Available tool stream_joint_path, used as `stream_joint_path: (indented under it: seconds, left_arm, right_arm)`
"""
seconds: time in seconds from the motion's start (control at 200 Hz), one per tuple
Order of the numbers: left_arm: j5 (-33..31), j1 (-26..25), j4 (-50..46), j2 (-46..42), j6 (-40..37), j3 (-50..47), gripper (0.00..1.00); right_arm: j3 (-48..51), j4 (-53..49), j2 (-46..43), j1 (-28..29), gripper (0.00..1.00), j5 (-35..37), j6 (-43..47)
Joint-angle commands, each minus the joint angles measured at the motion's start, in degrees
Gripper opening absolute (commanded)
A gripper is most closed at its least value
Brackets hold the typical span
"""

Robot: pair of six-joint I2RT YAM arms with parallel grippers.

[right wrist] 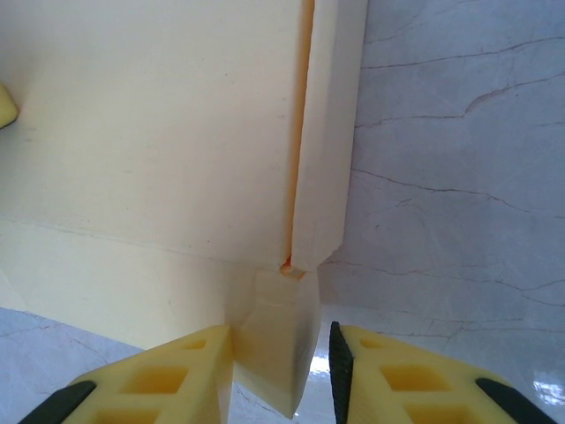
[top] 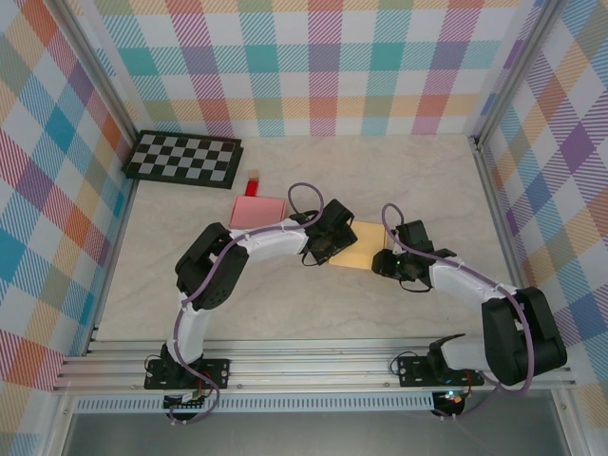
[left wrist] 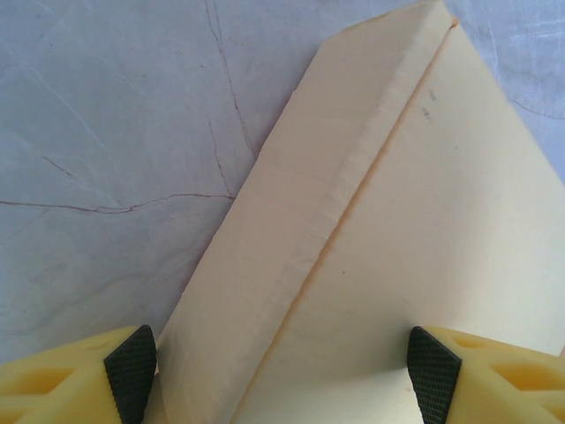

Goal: Fold the paper box

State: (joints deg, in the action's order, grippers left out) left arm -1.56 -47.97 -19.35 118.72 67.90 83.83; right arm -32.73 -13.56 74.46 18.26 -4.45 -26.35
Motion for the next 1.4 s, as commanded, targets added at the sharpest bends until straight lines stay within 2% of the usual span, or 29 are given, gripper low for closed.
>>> stream_joint_path:
  seconds: [0.0, 0.065, 0.115, 0.185, 0.58, 0.655, 0.775, 0.945, 1.115, 1.27, 1.335, 1.395]
  left_arm:
    - [-1.24, 0.82, -4.88, 3.33, -0.84, -0.86, 0.77]
    - [-1.09, 0.79, -4.9, 3.36, -0.84, -0.68, 0.77]
    - [-1.08, 0.8, -4.9, 3.45, -0.84, -0.61, 0.77]
    - [-1.13, 0.84, -4.9, 3.54, -0.84, -0.59, 0.77]
    - [-1.04, 0.84, -4.73, 3.63, -0.75, -0.93, 0.77]
    - [-0.92, 0.83, -4.6, 3.7, -0.75, -0.91, 0.77]
    - [-0.79, 0.83, -4.55, 3.8, -0.7, -0.93, 0.77]
    - [-0.55, 0.84, -4.55, 3.8, -0.88, -0.87, 0.76]
    - [-0.46, 0.85, -4.55, 3.88, -0.99, -0.94, 0.76]
    - [-0.39, 0.82, -4.46, 3.96, -1.08, -0.92, 0.76]
    - [-0.35, 0.84, -4.33, 4.06, -1.01, -0.95, 0.76]
    - [-0.24, 0.84, -4.29, 4.1, -1.04, -0.93, 0.76]
  right_arm:
    - [0.04, -5.24, -1.08, -0.07, 0.35, 2.43, -0.55]
    - [-0.04, -5.79, -1.93, -0.1, 0.34, 2.68, -0.64]
    - [0.08, -5.79, -2.74, -0.13, 0.27, 2.54, -0.63]
    - [0.36, -5.53, -3.59, -0.07, 0.24, 2.72, -0.79]
    - [1.51, -2.53, -2.21, -0.07, 0.25, 0.71, -1.11]
    - [1.39, -1.66, -2.24, -0.07, 0.27, -0.24, -1.08]
    - [0.61, -0.84, -1.31, -0.13, 0.38, -0.38, -0.07]
    - [-0.46, 0.19, -0.19, -0.09, 0.38, 0.42, 0.7]
    - [-1.13, 1.83, 0.38, -0.1, 0.33, -1.63, 0.55]
    - [-2.03, 1.54, 0.09, -0.12, 0.33, -3.73, -0.1]
    - [-2.7, 0.53, -0.12, -0.11, 0.36, -3.79, -0.19]
    - [-3.55, -1.12, -0.02, -0.08, 0.44, -2.22, -0.06]
